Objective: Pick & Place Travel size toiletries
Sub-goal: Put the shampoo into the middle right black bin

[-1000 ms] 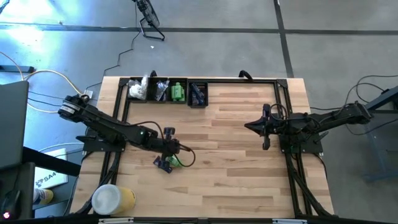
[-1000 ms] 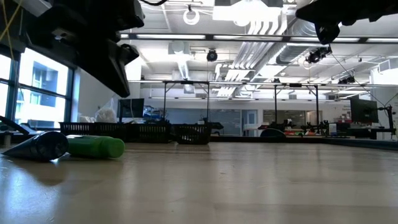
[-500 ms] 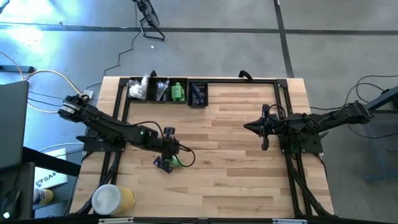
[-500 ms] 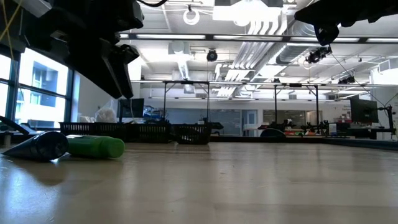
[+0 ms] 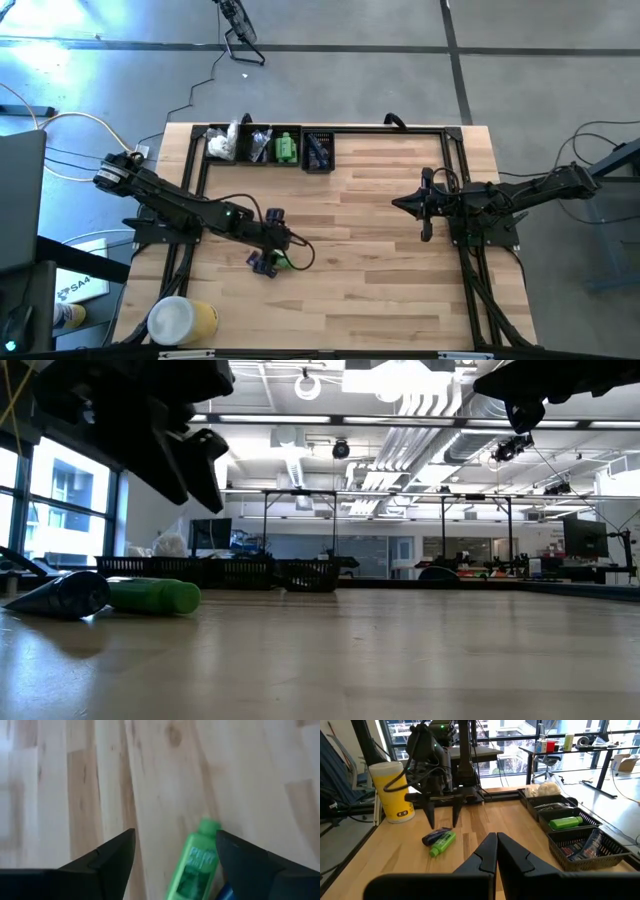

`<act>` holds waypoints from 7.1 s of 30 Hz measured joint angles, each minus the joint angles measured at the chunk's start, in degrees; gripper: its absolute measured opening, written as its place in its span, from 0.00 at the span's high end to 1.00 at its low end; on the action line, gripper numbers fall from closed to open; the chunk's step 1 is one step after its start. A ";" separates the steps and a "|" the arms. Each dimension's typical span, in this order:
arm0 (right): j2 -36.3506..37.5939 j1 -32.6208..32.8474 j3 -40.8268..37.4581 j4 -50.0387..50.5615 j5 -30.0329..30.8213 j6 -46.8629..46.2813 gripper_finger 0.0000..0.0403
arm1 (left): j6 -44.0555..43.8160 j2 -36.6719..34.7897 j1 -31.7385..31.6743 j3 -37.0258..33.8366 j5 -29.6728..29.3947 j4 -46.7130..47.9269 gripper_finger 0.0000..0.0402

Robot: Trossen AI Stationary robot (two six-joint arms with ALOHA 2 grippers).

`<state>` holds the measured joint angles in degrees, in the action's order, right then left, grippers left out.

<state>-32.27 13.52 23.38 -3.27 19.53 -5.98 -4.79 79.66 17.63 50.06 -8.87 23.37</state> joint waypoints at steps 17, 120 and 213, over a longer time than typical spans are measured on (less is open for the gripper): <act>0.02 0.00 0.00 0.37 -0.18 0.17 0.99 | -1.53 10.06 0.03 1.77 5.88 -6.60 0.43; -4.33 -0.02 0.00 1.79 -0.61 -1.81 0.99 | 3.71 19.78 3.39 5.46 4.29 7.02 0.44; -4.70 -0.02 -0.02 2.67 -2.12 0.20 0.99 | -1.33 3.02 -36.15 5.42 -22.91 -20.81 0.74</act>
<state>-36.97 13.50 23.35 -0.60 17.41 -5.78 -6.13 82.68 -18.52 55.48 -31.78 2.56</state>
